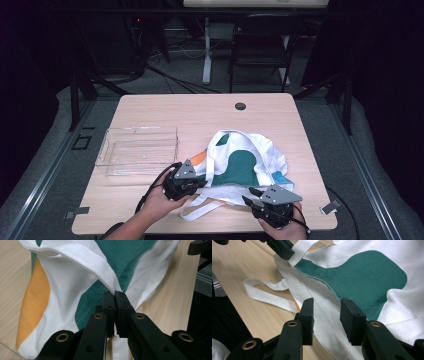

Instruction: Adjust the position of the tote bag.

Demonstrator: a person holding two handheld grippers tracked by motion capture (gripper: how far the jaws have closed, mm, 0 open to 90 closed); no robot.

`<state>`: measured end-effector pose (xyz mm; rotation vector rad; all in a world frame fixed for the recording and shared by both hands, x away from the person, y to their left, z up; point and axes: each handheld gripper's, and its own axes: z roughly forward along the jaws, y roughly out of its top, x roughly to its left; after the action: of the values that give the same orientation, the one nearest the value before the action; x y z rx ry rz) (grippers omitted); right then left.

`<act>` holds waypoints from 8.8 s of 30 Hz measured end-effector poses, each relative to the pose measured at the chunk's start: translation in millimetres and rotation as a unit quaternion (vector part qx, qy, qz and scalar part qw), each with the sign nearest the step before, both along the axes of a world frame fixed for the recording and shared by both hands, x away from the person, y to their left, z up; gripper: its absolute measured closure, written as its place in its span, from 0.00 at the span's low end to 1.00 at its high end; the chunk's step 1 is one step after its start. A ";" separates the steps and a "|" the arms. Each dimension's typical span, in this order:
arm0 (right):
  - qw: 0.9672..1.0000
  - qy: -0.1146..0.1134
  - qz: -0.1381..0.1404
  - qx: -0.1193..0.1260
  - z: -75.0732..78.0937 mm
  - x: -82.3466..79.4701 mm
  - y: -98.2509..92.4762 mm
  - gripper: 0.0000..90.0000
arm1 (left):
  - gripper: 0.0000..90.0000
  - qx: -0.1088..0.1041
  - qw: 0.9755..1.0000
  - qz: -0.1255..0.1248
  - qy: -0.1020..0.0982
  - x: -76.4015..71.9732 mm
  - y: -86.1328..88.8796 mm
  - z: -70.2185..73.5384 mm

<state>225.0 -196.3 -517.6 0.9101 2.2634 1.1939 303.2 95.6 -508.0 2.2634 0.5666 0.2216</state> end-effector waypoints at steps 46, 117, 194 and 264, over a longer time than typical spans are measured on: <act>1.000 0.026 -0.001 0.005 28.6 17.5 0.5 0.78 | 0.98 0.012 1.000 0.016 0.008 19.9 -0.5 42.5; 0.989 0.021 0.055 -0.132 45.4 90.3 35.7 0.89 | 0.98 -0.007 0.999 0.045 0.016 52.1 1.7 74.4; 0.987 -0.023 0.035 -0.155 89.5 110.5 51.1 0.98 | 0.58 0.005 0.999 0.028 -0.018 56.9 -9.7 83.7; 0.994 -0.004 -0.013 -0.108 89.7 123.8 56.8 0.98 | 0.98 0.055 0.994 0.078 -0.051 77.5 -44.6 81.1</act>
<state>348.8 -139.5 -427.9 0.8479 2.3117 0.9175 380.7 51.0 -426.9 2.2999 0.6926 0.4541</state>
